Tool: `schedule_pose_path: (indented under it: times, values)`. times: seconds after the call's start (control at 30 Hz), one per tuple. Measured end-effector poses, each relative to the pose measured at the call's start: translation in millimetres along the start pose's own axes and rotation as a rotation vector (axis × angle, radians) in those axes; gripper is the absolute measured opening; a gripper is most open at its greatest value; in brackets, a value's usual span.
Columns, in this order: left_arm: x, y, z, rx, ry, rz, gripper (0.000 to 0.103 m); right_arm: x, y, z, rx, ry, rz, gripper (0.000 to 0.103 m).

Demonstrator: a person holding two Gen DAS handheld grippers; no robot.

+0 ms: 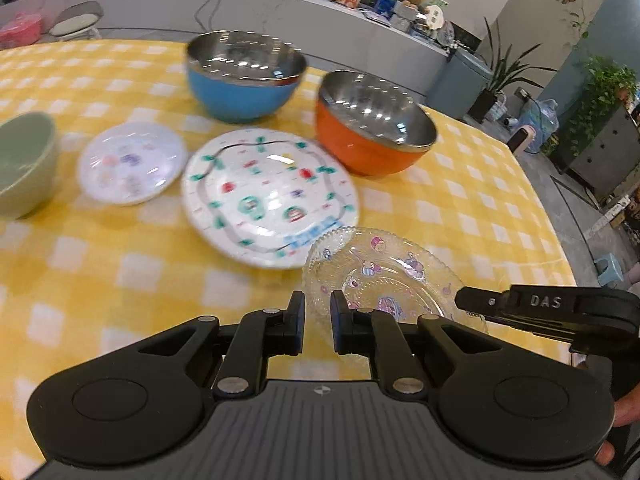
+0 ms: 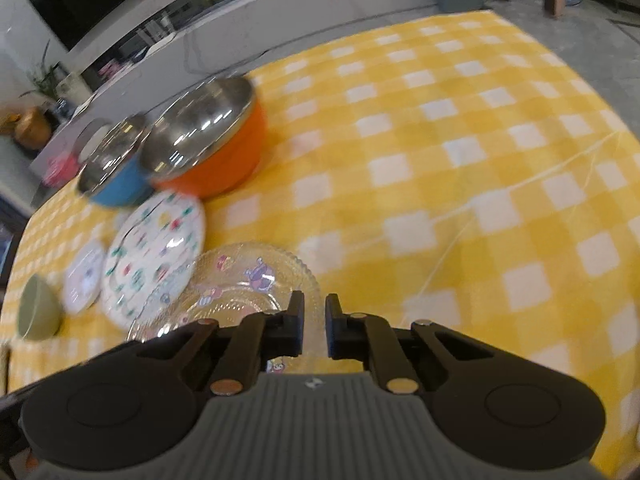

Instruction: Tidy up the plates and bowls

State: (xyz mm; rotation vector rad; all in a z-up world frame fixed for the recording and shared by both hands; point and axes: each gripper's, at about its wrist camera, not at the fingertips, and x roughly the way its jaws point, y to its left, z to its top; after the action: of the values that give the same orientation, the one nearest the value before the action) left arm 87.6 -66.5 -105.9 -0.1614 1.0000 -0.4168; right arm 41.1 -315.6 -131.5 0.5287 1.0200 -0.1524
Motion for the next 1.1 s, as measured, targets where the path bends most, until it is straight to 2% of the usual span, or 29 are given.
schedule_pose_path:
  times: [0.27, 0.53, 0.7, 0.8, 1.1]
  values:
    - [-43, 43, -22, -0.073, -0.005, 0.043, 0.014, -12, 28, -35, -0.037, 0.05, 0.095, 0.007]
    - [-91, 97, -29, -0.112, -0.065, 0.115, 0.014, -12, 85, -70, -0.116, 0.08, 0.239, 0.007]
    - [-88, 120, -35, -0.142, -0.056, 0.178, 0.014, -3, 111, -87, -0.15, 0.087, 0.29, 0.006]
    - [-83, 123, -38, -0.13, -0.047, 0.216, 0.014, 6, 119, -94, -0.178, 0.091, 0.29, 0.006]
    - [-72, 129, -45, -0.125, -0.009, 0.27, 0.014, 20, 124, -100, -0.218, 0.13, 0.28, 0.006]
